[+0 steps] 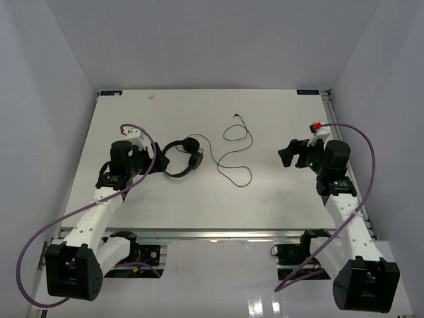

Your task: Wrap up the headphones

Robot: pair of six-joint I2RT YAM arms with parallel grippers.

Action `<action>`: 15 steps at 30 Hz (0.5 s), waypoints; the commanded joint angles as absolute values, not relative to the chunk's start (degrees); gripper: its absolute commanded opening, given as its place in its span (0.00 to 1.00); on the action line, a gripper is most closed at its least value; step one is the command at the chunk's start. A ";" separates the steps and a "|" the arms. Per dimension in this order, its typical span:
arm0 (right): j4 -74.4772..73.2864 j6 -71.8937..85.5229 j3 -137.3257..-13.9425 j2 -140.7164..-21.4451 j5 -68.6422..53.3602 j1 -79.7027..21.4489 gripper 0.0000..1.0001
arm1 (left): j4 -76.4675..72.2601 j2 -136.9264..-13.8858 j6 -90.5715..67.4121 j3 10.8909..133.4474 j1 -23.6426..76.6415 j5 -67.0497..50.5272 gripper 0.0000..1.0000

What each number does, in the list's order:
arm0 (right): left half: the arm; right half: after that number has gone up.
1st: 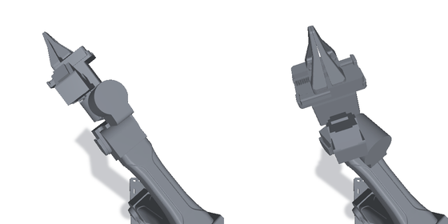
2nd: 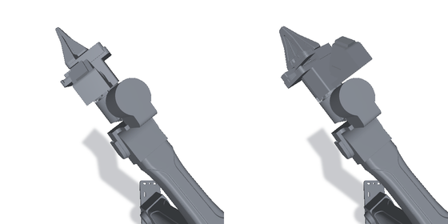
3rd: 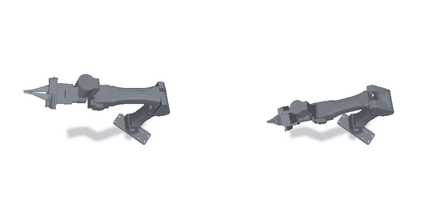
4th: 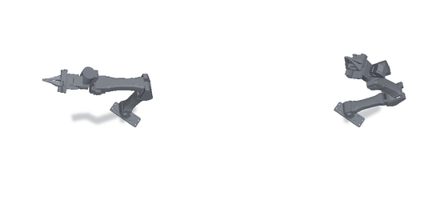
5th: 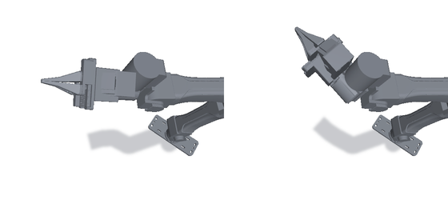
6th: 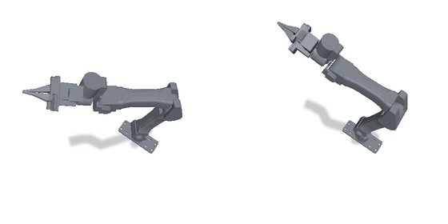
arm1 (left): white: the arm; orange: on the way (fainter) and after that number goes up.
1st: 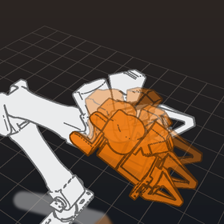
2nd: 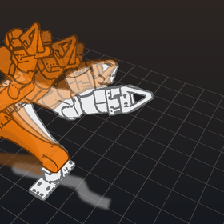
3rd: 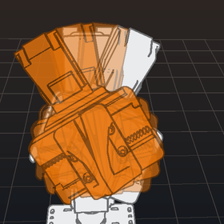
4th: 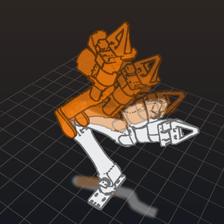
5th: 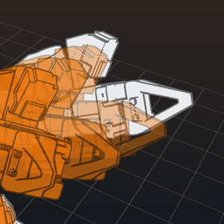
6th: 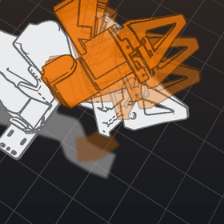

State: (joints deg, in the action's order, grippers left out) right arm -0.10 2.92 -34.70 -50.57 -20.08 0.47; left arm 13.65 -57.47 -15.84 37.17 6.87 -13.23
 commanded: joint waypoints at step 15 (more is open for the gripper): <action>-12.89 -30.94 -38.17 -58.24 -55.78 0.09 0.90 | 18.92 -75.26 -23.30 43.53 4.39 -7.28 0.85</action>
State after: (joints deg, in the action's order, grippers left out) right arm -13.43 -27.72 -37.71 -58.01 -53.74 0.21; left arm 15.27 -68.05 -19.20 38.54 6.16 -10.67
